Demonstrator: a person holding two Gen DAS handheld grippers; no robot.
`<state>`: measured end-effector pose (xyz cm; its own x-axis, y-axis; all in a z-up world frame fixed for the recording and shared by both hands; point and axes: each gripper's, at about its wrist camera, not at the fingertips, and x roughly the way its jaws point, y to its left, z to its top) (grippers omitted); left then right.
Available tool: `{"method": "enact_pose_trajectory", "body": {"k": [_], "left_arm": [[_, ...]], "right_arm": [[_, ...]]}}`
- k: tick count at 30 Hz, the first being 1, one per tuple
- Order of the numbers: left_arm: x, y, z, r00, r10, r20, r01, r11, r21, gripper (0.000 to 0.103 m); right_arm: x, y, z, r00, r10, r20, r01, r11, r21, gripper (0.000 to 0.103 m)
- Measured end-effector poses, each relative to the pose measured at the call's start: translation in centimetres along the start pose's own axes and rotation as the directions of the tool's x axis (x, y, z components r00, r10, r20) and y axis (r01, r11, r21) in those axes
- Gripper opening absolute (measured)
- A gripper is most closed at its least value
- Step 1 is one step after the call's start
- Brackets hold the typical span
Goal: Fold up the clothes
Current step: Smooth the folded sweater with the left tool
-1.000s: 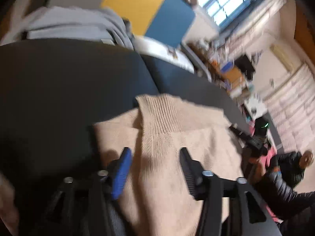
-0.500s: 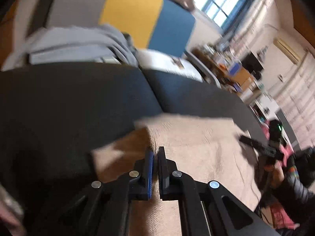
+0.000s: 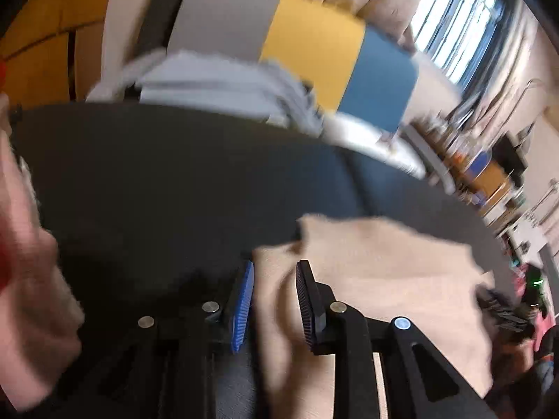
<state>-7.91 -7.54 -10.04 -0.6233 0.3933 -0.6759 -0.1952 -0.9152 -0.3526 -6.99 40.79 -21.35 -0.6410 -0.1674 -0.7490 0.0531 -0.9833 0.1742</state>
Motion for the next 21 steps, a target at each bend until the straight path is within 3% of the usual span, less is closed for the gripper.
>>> {"method": "enact_pose_trajectory", "body": {"k": [4, 6, 10, 11, 12, 14, 18, 21], "left_arm": [[0.7, -4.4, -3.8, 0.994, 0.026, -0.106, -0.002, 0.976, 0.220, 0.028], [1.5, -4.6, -6.3, 0.982, 0.093, -0.167, -0.044, 0.960, 0.276, 0.028], [-1.0, -2.8, -9.6, 0.985, 0.130, -0.116, -0.095, 0.959, 0.267, 0.029], [-1.3, -1.9, -9.9, 0.986, 0.124, -0.111, -0.095, 0.967, 0.235, 0.030], [-1.4, -1.0, -10.2, 0.988, 0.113, -0.108, -0.091, 0.977, 0.193, 0.040], [-1.8, 0.7, -10.7, 0.991, 0.091, -0.101, -0.080, 0.991, 0.107, 0.041], [-2.9, 2.8, -9.6, 0.997, -0.004, -0.076, -0.002, 0.998, -0.070, 0.040], [-4.6, 4.3, -7.6, 0.998, -0.065, 0.000, 0.065, 0.986, -0.151, 0.050]], "right_arm": [[-0.2, 0.3, -0.1, 0.999, -0.032, 0.004, 0.032, 0.999, 0.000, 0.103], [-0.2, 0.7, 0.1, 0.999, -0.046, 0.001, 0.046, 0.999, -0.007, 0.103], [-0.9, 0.4, 0.4, 0.994, -0.109, 0.009, 0.110, 0.993, -0.048, 0.103], [-0.8, -0.5, 0.3, 0.992, -0.126, 0.008, 0.126, 0.991, -0.036, 0.103], [-0.5, -1.7, 0.3, 0.993, -0.121, -0.007, 0.121, 0.993, 0.014, 0.103], [-0.3, -3.5, 0.5, 0.997, -0.082, -0.009, 0.083, 0.992, 0.098, 0.103], [-0.1, -2.7, 0.6, 0.992, -0.124, -0.018, 0.125, 0.991, 0.053, 0.103], [-0.2, -2.6, 0.6, 0.992, -0.123, -0.012, 0.124, 0.991, 0.052, 0.103]]}}
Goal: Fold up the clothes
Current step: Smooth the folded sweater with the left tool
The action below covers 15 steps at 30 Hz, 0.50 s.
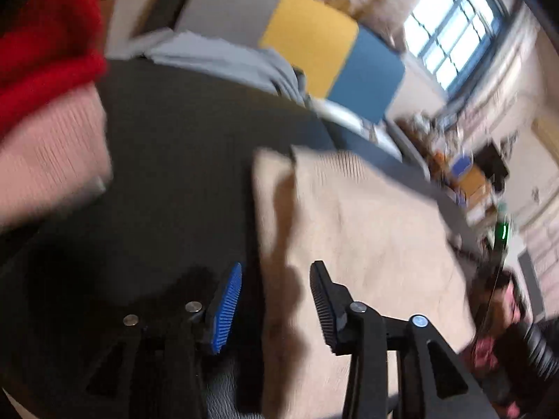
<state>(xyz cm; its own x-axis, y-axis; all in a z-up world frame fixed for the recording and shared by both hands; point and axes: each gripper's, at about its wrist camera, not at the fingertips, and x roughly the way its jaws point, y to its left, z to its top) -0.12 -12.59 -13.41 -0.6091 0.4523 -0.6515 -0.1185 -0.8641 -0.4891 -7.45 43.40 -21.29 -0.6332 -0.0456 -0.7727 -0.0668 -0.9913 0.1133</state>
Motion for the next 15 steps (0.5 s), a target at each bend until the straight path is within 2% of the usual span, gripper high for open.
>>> {"method": "enact_pose_trajectory", "body": {"k": [1, 3, 5, 9, 12, 13, 15], "left_arm": [[0.2, 0.1, 0.9, 1.000, -0.022, -0.010, 0.022, 1.000, -0.006, 0.058], [1.1, 0.2, 2.7, 0.997, -0.059, -0.049, 0.059, 0.998, -0.005, 0.062], [2.5, 0.2, 3.9, 0.995, -0.025, -0.092, 0.028, 0.999, 0.039, 0.063], [6.2, 0.2, 4.9, 0.975, -0.046, -0.217, 0.058, 0.997, 0.051, 0.067], [7.8, 0.0, 5.0, 0.958, -0.077, -0.278, 0.098, 0.993, 0.065, 0.072], [8.2, 0.0, 5.0, 0.952, -0.089, -0.291, 0.111, 0.992, 0.062, 0.073], [8.1, -0.2, 5.3, 0.953, -0.123, -0.275, 0.143, 0.988, 0.056, 0.073]], "right_arm": [[0.0, 0.0, 0.0, 1.000, 0.003, 0.002, -0.003, 1.000, 0.002, 0.103], [0.0, -0.1, 0.0, 1.000, 0.009, 0.005, -0.009, 1.000, 0.007, 0.103], [0.0, -0.1, -0.1, 1.000, 0.014, 0.008, -0.014, 1.000, 0.012, 0.103], [0.0, -0.2, -0.1, 1.000, 0.026, 0.015, -0.026, 0.999, 0.021, 0.103], [-0.1, -0.2, -0.1, 0.999, 0.032, 0.019, -0.033, 0.999, 0.027, 0.103], [-0.1, -0.2, -0.1, 0.999, 0.033, 0.019, -0.034, 0.999, 0.028, 0.103], [-0.1, -0.3, -0.2, 0.999, 0.036, 0.020, -0.037, 0.999, 0.031, 0.103]]}}
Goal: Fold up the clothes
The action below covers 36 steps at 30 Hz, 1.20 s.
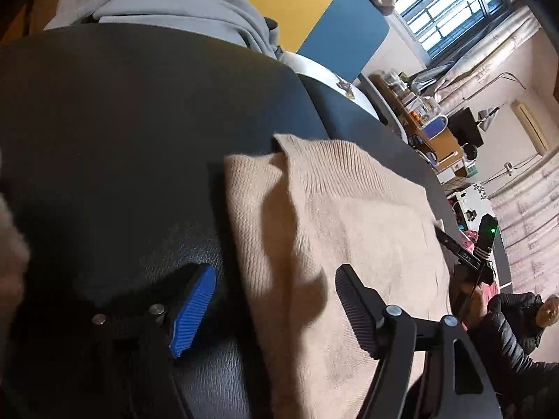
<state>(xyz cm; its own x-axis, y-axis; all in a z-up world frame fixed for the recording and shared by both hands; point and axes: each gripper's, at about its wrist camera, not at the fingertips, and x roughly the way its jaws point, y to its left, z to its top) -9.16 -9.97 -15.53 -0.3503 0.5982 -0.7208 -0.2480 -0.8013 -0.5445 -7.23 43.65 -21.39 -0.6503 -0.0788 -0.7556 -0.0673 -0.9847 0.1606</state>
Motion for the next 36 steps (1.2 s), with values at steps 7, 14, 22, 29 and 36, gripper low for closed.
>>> {"method": "enact_pose_trajectory", "body": {"k": [7, 14, 22, 29, 36], "left_arm": [[2.5, 0.9, 1.2, 0.991, -0.135, -0.004, 0.134, 0.985, -0.111, 0.017], [2.2, 0.1, 2.2, 0.999, -0.045, 0.022, 0.048, 0.989, -0.139, 0.013], [-1.3, 0.3, 5.5, 0.996, 0.035, 0.078, -0.023, 0.988, -0.154, 0.010], [-3.7, -1.4, 6.4, 0.995, 0.074, 0.062, -0.069, 0.994, -0.081, 0.010], [-6.4, -4.3, 6.5, 0.992, -0.079, 0.094, 0.086, 0.993, -0.076, 0.010]], "right_arm": [[0.1, -0.2, 0.1, 1.000, 0.008, 0.005, -0.008, 1.000, 0.005, 0.103], [0.1, -0.3, 0.2, 1.000, 0.016, 0.002, -0.016, 1.000, 0.011, 0.103], [-5.5, 2.3, 1.3, 0.949, 0.269, -0.165, -0.308, 0.905, -0.293, 0.103], [-7.0, 5.5, 0.0, 0.873, 0.293, -0.391, -0.464, 0.747, -0.477, 0.103], [-1.1, 5.0, -2.2, 0.836, 0.135, -0.532, -0.462, 0.697, -0.549, 0.103]]}}
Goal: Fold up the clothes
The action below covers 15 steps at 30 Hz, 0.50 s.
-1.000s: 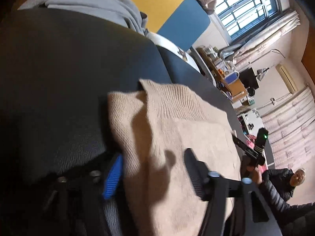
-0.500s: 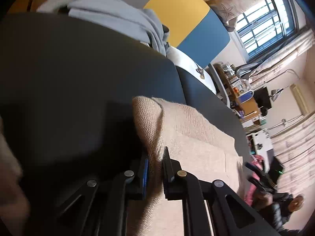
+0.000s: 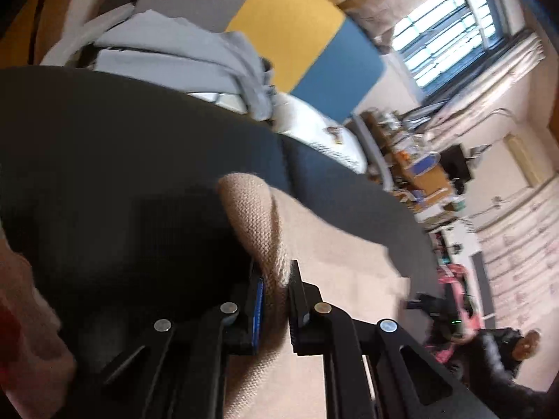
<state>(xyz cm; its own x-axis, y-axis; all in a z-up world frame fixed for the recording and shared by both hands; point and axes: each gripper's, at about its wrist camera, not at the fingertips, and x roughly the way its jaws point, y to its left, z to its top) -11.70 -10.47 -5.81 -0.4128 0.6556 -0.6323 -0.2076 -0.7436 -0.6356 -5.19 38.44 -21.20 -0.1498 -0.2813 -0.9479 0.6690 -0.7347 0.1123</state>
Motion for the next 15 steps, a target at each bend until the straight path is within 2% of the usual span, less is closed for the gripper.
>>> {"method": "enact_pose_trajectory", "body": {"k": [3, 7, 12, 15], "left_arm": [[-0.5, -2.1, -0.2, 0.995, -0.093, 0.031, 0.095, 0.995, -0.040, 0.010], [-0.6, -6.1, -0.5, 0.972, -0.213, 0.096, 0.222, 0.971, -0.087, 0.010], [1.2, -11.6, -1.1, 0.944, -0.312, 0.108, 0.324, 0.939, -0.119, 0.010], [2.9, -15.2, -1.0, 0.931, -0.350, 0.103, 0.361, 0.925, -0.120, 0.010]], "right_arm": [[0.3, -0.3, -0.3, 1.000, 0.008, 0.022, -0.008, 1.000, 0.006, 0.103], [0.4, -0.1, -1.0, 0.997, -0.007, 0.074, 0.005, 1.000, 0.021, 0.103], [0.3, 0.0, -1.7, 0.991, -0.011, 0.131, 0.006, 0.999, 0.035, 0.103], [0.3, 0.1, -2.0, 0.988, -0.016, 0.151, 0.011, 0.999, 0.036, 0.103]]}}
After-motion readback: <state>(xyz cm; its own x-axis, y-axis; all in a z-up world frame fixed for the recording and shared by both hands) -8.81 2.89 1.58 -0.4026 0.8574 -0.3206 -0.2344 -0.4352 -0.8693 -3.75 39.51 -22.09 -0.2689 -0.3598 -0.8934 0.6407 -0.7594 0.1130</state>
